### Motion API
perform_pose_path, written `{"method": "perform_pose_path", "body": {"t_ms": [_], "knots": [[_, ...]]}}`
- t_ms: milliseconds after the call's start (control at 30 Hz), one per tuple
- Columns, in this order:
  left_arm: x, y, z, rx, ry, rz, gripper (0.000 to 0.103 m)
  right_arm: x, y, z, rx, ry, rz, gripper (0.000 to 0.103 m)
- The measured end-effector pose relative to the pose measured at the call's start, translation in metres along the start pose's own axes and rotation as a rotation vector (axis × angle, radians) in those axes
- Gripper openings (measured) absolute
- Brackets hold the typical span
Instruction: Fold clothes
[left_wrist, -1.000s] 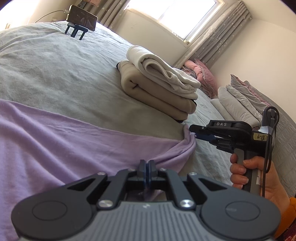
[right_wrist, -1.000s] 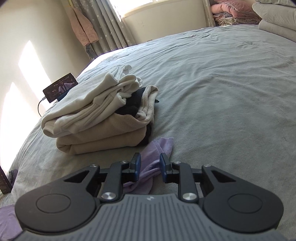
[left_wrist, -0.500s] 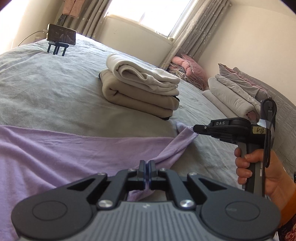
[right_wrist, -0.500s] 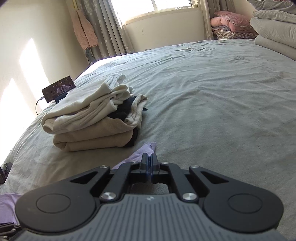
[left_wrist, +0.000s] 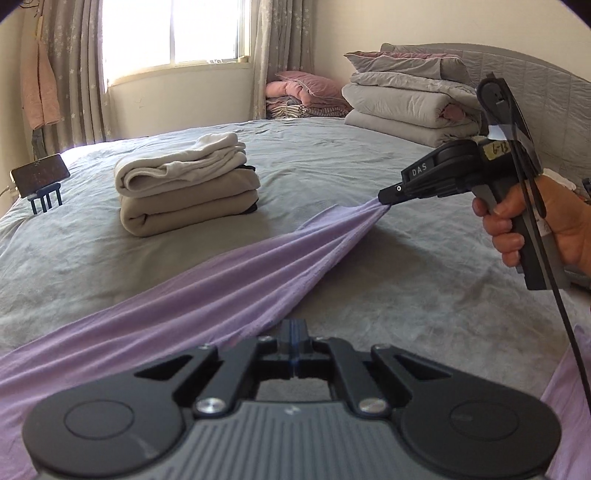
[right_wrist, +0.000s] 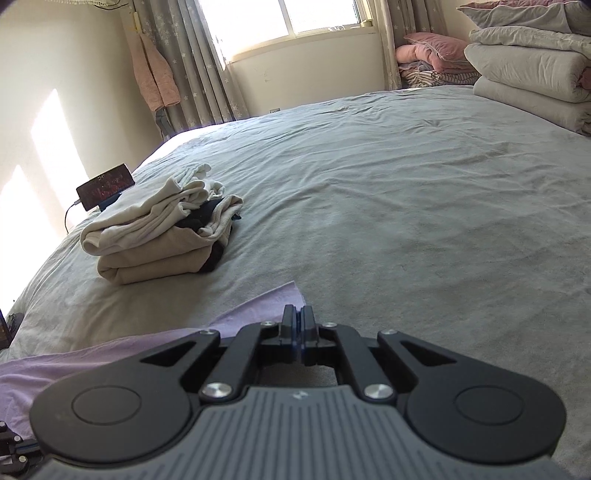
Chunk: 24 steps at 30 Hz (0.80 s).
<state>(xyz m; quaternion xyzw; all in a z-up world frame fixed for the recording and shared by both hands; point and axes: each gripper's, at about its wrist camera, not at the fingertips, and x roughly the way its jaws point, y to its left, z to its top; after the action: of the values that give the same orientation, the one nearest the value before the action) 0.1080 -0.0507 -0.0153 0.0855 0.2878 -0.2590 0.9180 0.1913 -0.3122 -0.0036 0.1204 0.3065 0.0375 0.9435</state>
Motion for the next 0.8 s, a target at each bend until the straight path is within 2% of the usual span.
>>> {"method": "perform_pose_path", "body": {"t_ms": [133,267,367,467,500,600,667,700,767,800], "knots": [[-0.002,-0.008,-0.006,0.049,0.011,0.025,0.000,-0.004,-0.006,-0.007,0.005,0.006,0.001,0.002],[-0.011,-0.012,-0.011,0.119,-0.031,0.075,0.005,0.000,-0.010,-0.012,0.004,0.030,0.006,0.002],[-0.014,-0.009,-0.012,0.159,-0.046,0.103,0.016,0.003,-0.009,-0.014,0.003,0.035,0.012,0.002],[-0.009,-0.008,-0.011,0.199,-0.044,0.123,0.022,0.007,-0.009,-0.015,0.013,0.039,0.018,0.002],[-0.006,-0.008,-0.011,0.217,-0.043,0.127,0.029,0.008,-0.009,-0.016,0.016,0.041,0.019,0.002],[0.004,-0.008,-0.012,0.261,-0.017,0.147,0.040,0.010,-0.010,-0.017,0.017,0.047,0.018,0.002],[0.011,-0.004,-0.014,0.256,0.010,0.160,0.039,0.011,-0.011,-0.018,0.016,0.051,0.015,0.002],[0.013,-0.001,-0.015,0.235,0.015,0.155,0.030,0.012,-0.011,-0.018,0.015,0.053,0.014,0.002],[0.014,0.005,-0.014,0.196,0.024,0.160,0.000,0.011,-0.011,-0.019,0.012,0.050,0.006,0.002],[0.013,0.006,-0.014,0.178,0.025,0.164,0.000,0.010,-0.011,-0.019,0.011,0.046,0.002,0.002]]}}
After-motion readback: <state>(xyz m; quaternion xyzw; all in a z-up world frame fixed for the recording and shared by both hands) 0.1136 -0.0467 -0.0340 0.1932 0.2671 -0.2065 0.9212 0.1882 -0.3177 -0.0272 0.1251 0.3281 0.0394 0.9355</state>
